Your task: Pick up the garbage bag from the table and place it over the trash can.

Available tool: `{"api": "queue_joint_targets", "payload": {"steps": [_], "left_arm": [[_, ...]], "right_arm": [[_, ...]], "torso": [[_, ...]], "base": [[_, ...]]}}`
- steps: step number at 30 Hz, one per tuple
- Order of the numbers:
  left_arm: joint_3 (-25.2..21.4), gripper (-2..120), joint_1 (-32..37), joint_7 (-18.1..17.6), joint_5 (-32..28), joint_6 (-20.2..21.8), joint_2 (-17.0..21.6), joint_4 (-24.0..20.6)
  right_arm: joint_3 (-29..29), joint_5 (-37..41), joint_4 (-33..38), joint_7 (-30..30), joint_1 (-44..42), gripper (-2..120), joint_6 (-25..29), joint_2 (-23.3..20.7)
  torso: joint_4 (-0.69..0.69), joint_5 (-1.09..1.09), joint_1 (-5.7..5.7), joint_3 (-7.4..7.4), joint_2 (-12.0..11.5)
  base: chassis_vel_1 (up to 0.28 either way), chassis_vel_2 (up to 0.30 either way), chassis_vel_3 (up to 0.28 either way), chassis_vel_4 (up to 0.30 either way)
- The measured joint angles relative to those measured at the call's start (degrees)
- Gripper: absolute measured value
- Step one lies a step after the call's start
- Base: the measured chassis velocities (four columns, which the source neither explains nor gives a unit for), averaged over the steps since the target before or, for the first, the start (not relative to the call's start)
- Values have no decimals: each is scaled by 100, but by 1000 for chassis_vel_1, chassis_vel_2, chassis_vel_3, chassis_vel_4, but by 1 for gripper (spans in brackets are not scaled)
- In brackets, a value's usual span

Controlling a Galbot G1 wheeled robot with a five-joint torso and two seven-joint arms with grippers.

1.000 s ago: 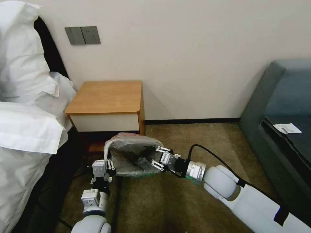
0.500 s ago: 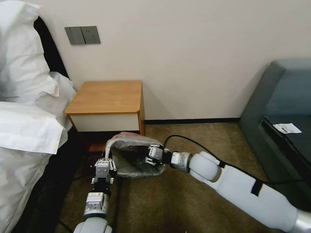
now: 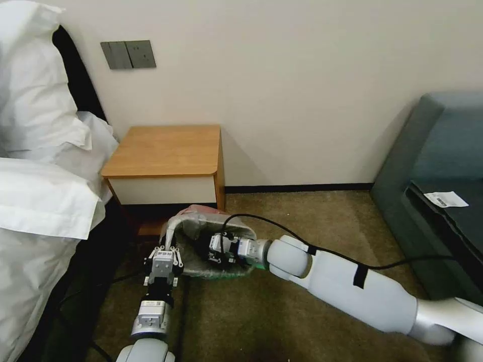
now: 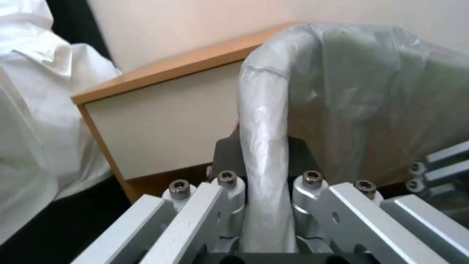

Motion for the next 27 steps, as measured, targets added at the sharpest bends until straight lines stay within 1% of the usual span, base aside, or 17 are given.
{"api": "queue_joint_targets", "payload": {"steps": [2,6,17,21,27], "left_arm": [[14,8,20,6,104,-21,-8,0],[59,8,42,6,239,-43,-20,3],[131,8,41,3,352,-52,-67,16],[85,8,21,-3,346,-52,-69,49],[-60,8,-106,-37,270,-19,-66,191]], "right_arm": [[-160,40,-152,46,177,30,-43,83],[-297,63,-342,102,317,30,-90,188],[-420,106,-599,262,383,30,-176,326],[-406,151,-521,334,337,30,-182,309],[-212,298,-59,459,172,30,-207,148]], "torso": [[0,0,0,0,0],[0,0,0,0,0],[0,1,0,0,0],[-1,1,0,0,0],[-1,1,0,0,0]], "base": [[0,0,0,0],[0,0,0,0],[0,0,0,0],[0,0,0,0],[0,0,0,0]]}}
